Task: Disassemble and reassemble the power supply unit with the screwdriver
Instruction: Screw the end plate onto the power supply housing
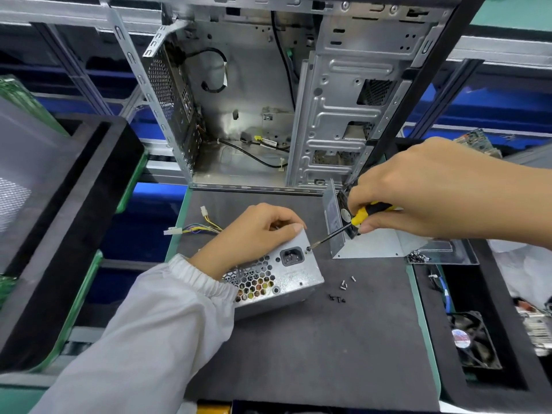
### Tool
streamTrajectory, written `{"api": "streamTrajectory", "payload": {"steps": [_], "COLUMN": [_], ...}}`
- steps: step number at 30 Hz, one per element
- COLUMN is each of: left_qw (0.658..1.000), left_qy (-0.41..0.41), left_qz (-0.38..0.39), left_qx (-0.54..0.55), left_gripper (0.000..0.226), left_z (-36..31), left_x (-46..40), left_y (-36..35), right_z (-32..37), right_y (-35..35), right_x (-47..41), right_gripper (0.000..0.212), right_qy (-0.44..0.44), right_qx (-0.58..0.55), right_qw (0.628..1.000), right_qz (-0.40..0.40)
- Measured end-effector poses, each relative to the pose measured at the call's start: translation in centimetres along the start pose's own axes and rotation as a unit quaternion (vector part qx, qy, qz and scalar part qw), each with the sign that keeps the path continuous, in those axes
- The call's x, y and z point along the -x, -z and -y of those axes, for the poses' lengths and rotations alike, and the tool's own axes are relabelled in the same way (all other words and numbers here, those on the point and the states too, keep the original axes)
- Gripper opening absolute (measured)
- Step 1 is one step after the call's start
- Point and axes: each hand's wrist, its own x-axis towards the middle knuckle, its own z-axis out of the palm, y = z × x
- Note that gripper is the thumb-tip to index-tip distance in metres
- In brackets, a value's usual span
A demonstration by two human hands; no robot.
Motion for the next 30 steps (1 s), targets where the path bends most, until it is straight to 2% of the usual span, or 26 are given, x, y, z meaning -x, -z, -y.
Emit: {"api": "streamTrajectory", "payload": {"steps": [10, 20, 30], "left_qw": [1.0, 1.0, 0.999], "left_qy": [-0.004, -0.003, -0.001], "left_qz": [0.01, 0.017, 0.022], "left_qx": [0.019, 0.023, 0.028], "left_gripper": [0.021, 0.024, 0.026], "left_z": [0.18, -0.05, -0.09], "left_x": [0.25, 0.24, 0.25], "left_y": [-0.01, 0.09, 0.09], "right_z": [0.14, -0.04, 0.26], "right_y": [-0.22, -0.57, -0.36], "right_x": [-0.54, -0.66, -0.91], "right_gripper": [0.03, 0.039, 0.026], "right_qy": [0.031, 0.03, 0.04], "right_qx": [-0.03, -0.041, -0.03], "right_qw": [0.999, 0.998, 0.998], "right_qz": [-0.007, -0.021, -0.023]}}
